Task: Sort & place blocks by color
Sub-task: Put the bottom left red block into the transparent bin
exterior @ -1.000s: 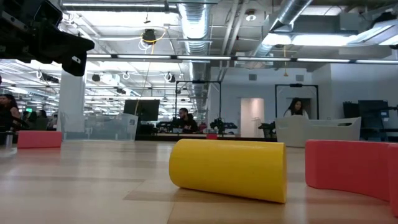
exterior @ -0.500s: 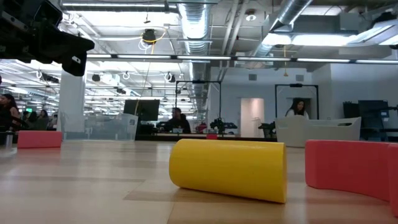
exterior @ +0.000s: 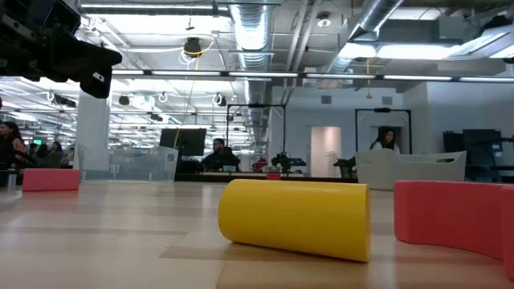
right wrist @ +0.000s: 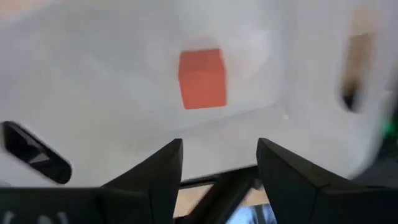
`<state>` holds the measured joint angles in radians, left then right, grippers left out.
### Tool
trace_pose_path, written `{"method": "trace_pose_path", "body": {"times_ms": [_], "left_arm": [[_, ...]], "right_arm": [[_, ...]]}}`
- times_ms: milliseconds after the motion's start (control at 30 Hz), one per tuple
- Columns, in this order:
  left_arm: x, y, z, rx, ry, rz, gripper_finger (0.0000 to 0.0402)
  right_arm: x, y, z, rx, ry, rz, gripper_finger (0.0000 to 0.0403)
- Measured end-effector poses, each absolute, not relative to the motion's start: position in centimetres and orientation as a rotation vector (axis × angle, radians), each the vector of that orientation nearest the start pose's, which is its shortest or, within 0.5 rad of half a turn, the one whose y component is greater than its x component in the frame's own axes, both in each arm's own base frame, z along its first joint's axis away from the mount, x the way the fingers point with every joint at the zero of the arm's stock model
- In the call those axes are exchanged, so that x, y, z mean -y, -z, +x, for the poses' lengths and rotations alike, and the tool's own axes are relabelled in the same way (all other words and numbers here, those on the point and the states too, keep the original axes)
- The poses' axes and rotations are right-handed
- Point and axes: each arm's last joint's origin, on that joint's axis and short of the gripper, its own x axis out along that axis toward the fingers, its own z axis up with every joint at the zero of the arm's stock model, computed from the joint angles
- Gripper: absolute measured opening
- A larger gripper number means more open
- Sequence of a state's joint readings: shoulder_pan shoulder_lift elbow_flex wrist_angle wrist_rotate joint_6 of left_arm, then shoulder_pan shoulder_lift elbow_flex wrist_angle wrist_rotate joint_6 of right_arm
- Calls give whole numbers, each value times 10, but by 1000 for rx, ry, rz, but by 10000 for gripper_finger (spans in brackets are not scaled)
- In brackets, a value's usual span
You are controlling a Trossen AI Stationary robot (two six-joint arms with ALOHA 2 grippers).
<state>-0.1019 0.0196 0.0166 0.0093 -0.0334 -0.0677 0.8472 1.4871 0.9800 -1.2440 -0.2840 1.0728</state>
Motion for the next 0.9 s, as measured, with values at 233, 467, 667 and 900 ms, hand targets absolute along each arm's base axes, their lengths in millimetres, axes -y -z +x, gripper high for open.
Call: {"method": "trace_pose_path", "body": {"times_ms": [233,467,667,900], "left_arm": [[9,-168,98,4,69,-68,0],[9,-169,98,4,68,-68,0],[9,-169,97,4,69,-68,0],[9,-169,97,4,69,-68,0]], "right_arm": [[-171,-250,151,-1587,153,208,222],[-167,-269,165,-1159,142,162,221],[-157,-283,182,-937,136,107,221],[-140,-297,211,-767,90,53,221]]}}
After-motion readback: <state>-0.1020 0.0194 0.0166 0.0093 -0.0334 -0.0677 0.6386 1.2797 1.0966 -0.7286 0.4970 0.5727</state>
